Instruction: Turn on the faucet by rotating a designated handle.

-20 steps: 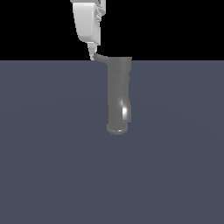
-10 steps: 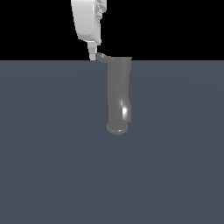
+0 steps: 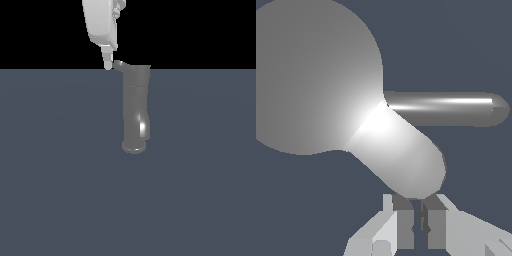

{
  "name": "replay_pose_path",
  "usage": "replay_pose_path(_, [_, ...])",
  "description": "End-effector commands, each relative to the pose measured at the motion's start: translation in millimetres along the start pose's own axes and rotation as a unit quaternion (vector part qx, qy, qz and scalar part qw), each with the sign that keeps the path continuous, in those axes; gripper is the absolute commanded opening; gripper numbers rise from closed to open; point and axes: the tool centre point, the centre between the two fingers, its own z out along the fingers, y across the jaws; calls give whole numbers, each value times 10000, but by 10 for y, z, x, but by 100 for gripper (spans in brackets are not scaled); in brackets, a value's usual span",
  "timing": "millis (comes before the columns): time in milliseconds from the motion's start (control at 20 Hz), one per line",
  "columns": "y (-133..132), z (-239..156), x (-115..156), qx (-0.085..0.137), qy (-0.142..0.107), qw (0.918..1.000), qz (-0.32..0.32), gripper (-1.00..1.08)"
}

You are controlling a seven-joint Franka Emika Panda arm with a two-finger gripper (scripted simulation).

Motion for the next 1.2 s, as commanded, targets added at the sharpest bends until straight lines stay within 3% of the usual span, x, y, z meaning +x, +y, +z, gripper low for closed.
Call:
replay_pose_path(0, [50, -5, 181, -8, 13, 9999, 141, -100])
replay_pose_path(50, [21, 0, 12, -2, 5, 10000, 2, -100])
replay_pose_path(650, [235, -5, 783, -11, 12, 9999, 134, -100])
replay_pose_path(700, [235, -5, 783, -11, 12, 9999, 134, -100])
replay_pose_path(750, [222, -3, 401, -19, -3, 9998, -173, -100])
replay_pose_path(1150, [73, -4, 864, -15, 5, 10000, -27, -100])
